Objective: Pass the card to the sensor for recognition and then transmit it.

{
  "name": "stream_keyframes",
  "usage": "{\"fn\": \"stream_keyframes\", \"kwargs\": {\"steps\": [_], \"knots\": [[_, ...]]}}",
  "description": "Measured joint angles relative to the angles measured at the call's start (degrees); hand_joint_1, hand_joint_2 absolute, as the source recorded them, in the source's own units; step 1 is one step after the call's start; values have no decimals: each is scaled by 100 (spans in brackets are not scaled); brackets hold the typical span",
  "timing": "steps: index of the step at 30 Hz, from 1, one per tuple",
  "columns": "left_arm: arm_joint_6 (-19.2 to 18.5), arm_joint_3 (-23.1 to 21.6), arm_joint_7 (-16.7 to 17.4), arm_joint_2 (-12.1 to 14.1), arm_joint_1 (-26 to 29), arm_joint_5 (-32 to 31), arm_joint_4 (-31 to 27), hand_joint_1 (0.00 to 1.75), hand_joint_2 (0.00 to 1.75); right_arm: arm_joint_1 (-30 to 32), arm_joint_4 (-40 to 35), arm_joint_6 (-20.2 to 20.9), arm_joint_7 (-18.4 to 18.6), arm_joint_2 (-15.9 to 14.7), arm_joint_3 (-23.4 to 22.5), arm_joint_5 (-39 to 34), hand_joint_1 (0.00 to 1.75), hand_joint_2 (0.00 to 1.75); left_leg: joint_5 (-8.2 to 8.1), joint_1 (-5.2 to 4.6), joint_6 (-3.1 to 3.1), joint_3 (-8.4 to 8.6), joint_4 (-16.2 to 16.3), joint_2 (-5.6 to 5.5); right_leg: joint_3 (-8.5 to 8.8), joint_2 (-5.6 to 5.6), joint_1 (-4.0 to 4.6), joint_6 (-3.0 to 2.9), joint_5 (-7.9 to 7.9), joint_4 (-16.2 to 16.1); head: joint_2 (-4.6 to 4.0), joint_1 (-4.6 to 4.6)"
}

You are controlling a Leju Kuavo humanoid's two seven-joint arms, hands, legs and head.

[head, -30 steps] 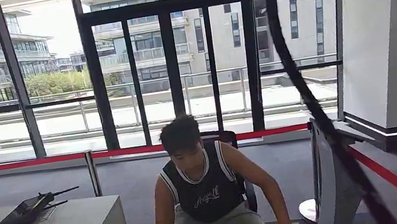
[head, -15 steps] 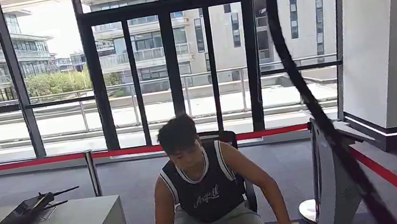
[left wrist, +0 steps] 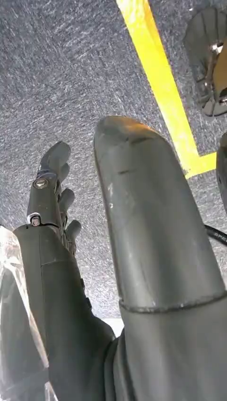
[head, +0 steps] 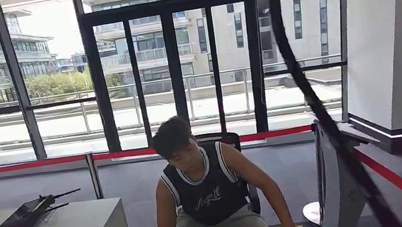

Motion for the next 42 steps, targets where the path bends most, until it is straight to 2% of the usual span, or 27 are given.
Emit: {"fn": "stream_keyframes", "kwargs": {"steps": [6, 17, 21, 27, 39, 40, 41, 42], "knots": [[-2, 0, 42, -9, -6, -22, 0, 0, 0, -168, -415, 275, 55, -94, -85, 90, 175, 175, 0, 0, 0, 0, 0, 0, 1, 0, 0, 0, 0, 1, 0, 0], [-98, -98, 103, -24, -104, -177, 0, 0, 0, -766, -288, 594, -120, 26, -19, 144, 175, 175, 5, 0, 1, -8, -1, -1, 1, 0, 0, 2, 3, 4, 0, 0], [-199, -168, 147, -35, -230, -306, 0, 0, 0, -1527, 362, 599, -313, 267, 68, 184, 175, 175, 12, -1, -1, -11, -1, -1, -8, 0, -1, -2, 10, 6, 0, -2], [-313, -295, 216, -57, -360, -433, 0, 0, 0, -2402, 1373, 608, -374, 656, 181, 232, 175, 175, 18, 1, -1, -13, -1, -5, -8, -4, 1, -2, 10, 7, 0, -4], [-308, -426, 247, -59, -429, -380, 0, 0, 0, -2948, 2866, 577, -479, 1226, 354, 234, 175, 175, 18, 1, -1, -12, 0, -4, -10, -4, 1, -3, 10, 6, 0, -2], [-306, -426, 247, -59, -428, -374, 0, 0, 0, -2952, 2944, 575, -483, 1261, 367, 236, 169, 175, 18, 2, -1, -12, 0, -4, -9, -4, 1, -3, 10, 6, 0, -2], [-302, -428, 247, -59, -424, -365, 0, 0, 0, -2953, 3004, 570, -496, 1288, 378, 240, 45, 175, 18, 1, -1, -12, 0, -4, -10, -4, 1, -3, 10, 6, 0, -2], [-295, -428, 247, -59, -419, -356, 0, 0, 0, -2955, 3065, 570, -498, 1323, 389, 245, 45, 175, 18, 2, -1, -12, 0, -4, -10, -4, 2, -3, 10, 6, 0, -2]]}}
